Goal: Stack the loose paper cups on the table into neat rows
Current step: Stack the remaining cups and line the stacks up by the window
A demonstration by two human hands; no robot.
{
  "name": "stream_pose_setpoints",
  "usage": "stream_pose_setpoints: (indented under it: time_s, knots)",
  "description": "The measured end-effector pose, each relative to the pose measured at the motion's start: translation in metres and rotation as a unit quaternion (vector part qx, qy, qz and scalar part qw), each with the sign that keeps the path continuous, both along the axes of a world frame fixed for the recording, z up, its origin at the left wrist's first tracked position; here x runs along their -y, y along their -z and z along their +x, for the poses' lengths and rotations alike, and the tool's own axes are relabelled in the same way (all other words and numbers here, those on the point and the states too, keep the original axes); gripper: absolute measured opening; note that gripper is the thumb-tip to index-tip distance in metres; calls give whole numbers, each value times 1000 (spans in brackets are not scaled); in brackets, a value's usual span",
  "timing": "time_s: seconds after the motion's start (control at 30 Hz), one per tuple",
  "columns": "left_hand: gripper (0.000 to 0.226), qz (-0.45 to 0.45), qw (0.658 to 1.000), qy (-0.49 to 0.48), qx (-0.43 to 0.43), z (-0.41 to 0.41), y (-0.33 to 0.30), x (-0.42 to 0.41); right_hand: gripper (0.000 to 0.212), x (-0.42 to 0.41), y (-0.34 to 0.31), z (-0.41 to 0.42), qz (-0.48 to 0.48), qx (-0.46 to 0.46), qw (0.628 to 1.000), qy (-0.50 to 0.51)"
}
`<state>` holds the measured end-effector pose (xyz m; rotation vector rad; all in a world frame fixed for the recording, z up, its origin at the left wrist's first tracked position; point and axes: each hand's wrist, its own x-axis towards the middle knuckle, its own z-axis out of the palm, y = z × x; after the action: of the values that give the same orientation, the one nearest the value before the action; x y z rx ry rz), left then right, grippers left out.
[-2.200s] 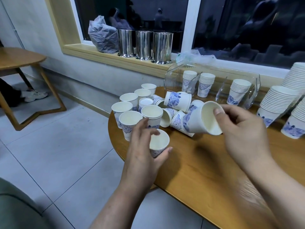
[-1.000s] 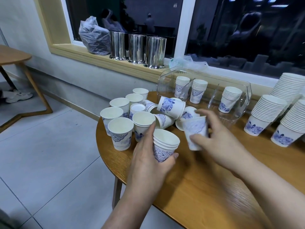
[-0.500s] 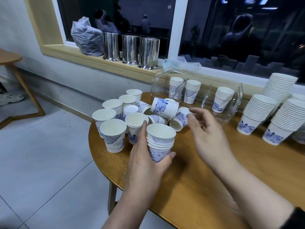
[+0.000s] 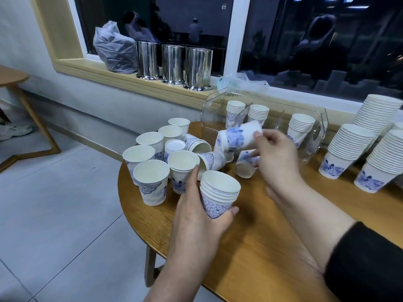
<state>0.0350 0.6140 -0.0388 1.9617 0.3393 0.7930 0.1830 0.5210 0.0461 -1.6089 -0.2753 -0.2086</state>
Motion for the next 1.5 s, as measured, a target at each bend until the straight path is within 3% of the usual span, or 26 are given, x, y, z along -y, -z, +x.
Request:
stream_pose_setpoints:
  time_s: [0.17,0.3,0.37,0.43,0.5,0.57,0.63,0.77,0.87,1.0,1.17,1.4,1.5]
  knots:
    - [116,-10,1000,4,-7,3,-3,5,7,48,-26,-47,-71,170,979,-87]
    - [116,1,1000,5,-15,3,-7,12,16,61,-17,-64,-229,227,929,-180]
    - [117,-1,1000,6,-14,2,-7,11,21,61,-8,-59,-235,260,921,-168]
    - [116,-4,1000,18,-13,3,-9,12,17,67,1,-41,-195,241,950,-49]
    - [115,-6,1000,22,-16,4,-9,13,18,75,13,-11,-226,162,959,50]
    - [114,-5,999,26,-18,5,-8,13,40,84,28,16,-311,73,946,58]
    - [115,3,999,29,-21,6,-8,14,50,87,36,31,-336,4,941,50]
    - [112,28,999,28,-31,10,-5,14,32,84,45,45,-257,-54,964,46]
    - [102,38,998,32,-38,12,-4,12,9,86,30,29,-132,9,990,45]
    - [90,79,996,30,-37,15,-7,18,10,93,-10,-26,-41,186,981,-31]
    - [89,89,995,45,-17,22,-15,40,15,108,-15,-56,-243,277,923,-111]
    - [91,67,987,147,6,32,-31,84,27,170,-26,-65,-318,226,908,-150]
    - [88,37,981,189,15,36,-37,109,46,195,-23,-71,-375,174,903,-117]
